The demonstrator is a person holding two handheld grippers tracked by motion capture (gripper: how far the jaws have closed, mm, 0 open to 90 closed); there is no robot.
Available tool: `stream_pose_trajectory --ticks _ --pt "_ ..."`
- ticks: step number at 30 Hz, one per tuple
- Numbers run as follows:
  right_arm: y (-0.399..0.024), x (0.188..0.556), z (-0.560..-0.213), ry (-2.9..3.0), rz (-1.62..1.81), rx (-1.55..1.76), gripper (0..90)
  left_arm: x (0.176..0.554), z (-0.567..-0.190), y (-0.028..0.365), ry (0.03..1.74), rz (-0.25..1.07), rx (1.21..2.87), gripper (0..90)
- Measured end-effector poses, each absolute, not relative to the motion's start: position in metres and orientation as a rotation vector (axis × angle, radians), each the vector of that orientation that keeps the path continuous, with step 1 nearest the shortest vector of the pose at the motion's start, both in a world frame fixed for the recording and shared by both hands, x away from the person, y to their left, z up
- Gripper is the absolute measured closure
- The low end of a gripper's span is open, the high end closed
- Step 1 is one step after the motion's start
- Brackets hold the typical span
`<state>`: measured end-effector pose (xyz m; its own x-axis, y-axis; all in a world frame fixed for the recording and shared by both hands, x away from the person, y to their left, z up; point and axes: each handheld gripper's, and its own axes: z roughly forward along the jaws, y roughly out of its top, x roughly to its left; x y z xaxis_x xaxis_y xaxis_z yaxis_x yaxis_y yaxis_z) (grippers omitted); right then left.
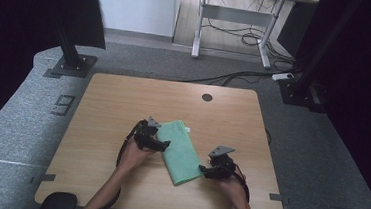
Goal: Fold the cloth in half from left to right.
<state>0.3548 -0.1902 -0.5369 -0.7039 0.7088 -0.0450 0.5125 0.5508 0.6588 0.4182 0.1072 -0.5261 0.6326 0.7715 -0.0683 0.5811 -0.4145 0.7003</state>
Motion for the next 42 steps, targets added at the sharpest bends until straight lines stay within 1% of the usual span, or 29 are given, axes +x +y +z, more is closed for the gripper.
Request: stream_pose_trajectory --ticks 2,8,13,16,34,36,40,42 --pt "-0.191 0.354 -0.538 2.483 0.921 1.020 38.7 0.412 -0.530 0.106 1.052 0.336 2.159 8.5" --pt "-0.190 0.349 -0.538 2.492 0.924 1.005 40.9 0.404 -0.541 0.103 1.063 0.390 2.218 8.4" --pt "-0.187 0.346 -0.537 2.508 0.917 0.978 43.2 0.405 -0.546 0.103 1.066 0.414 2.216 5.5" --pt "-0.185 0.344 -0.537 2.521 0.924 0.967 43.8 0.408 -0.548 0.105 1.073 0.404 2.203 4.3" --pt "-0.142 0.336 -0.539 2.581 0.974 0.887 43.3 0.431 -0.546 0.123 1.120 0.456 2.201 3.9" --pt "-0.139 0.335 -0.538 2.583 0.973 0.884 43.1 0.431 -0.545 0.123 1.122 0.459 2.202 4.1" --pt "-0.141 0.337 -0.537 2.583 0.981 0.913 38.0 0.424 -0.539 0.121 1.087 0.499 2.226 6.7" --pt "-0.145 0.342 -0.533 2.554 1.027 0.956 39.2 0.419 -0.534 0.122 1.070 0.484 2.208 7.7"
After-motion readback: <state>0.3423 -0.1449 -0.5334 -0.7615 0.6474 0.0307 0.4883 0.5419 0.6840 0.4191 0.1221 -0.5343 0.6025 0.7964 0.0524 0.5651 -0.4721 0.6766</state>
